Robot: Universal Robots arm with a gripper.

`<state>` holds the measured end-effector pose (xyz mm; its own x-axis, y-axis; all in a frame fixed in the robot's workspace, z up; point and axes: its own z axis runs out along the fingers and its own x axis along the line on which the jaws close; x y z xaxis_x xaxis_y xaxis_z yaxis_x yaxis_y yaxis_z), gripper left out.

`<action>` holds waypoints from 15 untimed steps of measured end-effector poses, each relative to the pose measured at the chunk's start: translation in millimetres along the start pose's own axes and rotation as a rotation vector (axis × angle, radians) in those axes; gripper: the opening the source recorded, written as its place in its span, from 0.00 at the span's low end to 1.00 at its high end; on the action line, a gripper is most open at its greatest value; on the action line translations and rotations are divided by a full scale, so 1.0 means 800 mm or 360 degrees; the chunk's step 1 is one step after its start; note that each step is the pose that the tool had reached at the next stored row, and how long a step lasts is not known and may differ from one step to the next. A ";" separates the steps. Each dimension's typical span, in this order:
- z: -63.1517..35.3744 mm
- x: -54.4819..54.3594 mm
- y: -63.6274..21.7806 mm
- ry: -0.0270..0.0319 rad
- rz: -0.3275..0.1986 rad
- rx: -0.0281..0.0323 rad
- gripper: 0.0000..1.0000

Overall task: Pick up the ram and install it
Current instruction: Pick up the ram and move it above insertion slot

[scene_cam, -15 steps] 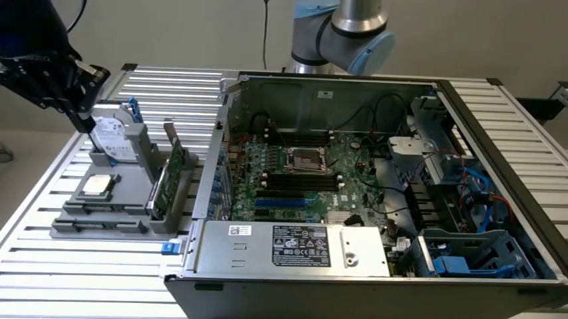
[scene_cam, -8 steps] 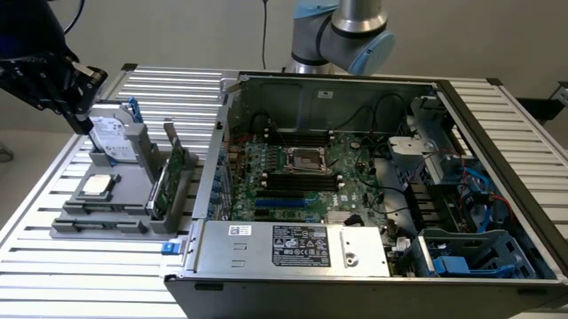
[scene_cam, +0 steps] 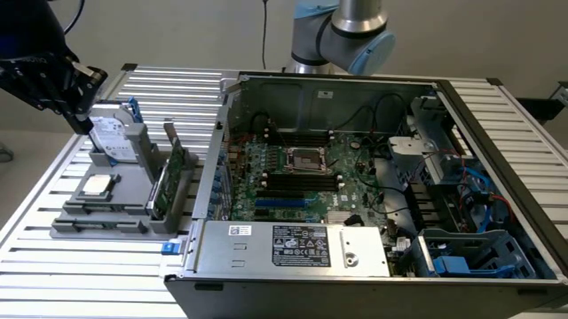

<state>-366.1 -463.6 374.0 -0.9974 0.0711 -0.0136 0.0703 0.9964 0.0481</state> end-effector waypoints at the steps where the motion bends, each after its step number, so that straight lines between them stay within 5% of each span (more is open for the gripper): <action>1: 0.000 0.000 0.000 0.00000 0.0000 -0.00001 0.11; 5: 0.002 0.002 0.000 0.00015 -0.0018 -0.00001 0.11; 15: 0.007 0.002 -0.001 0.00451 -0.0304 -0.00010 0.11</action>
<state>-367.9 -463.6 368.7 -0.9927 -0.1204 0.0056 -0.1200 0.9916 0.0479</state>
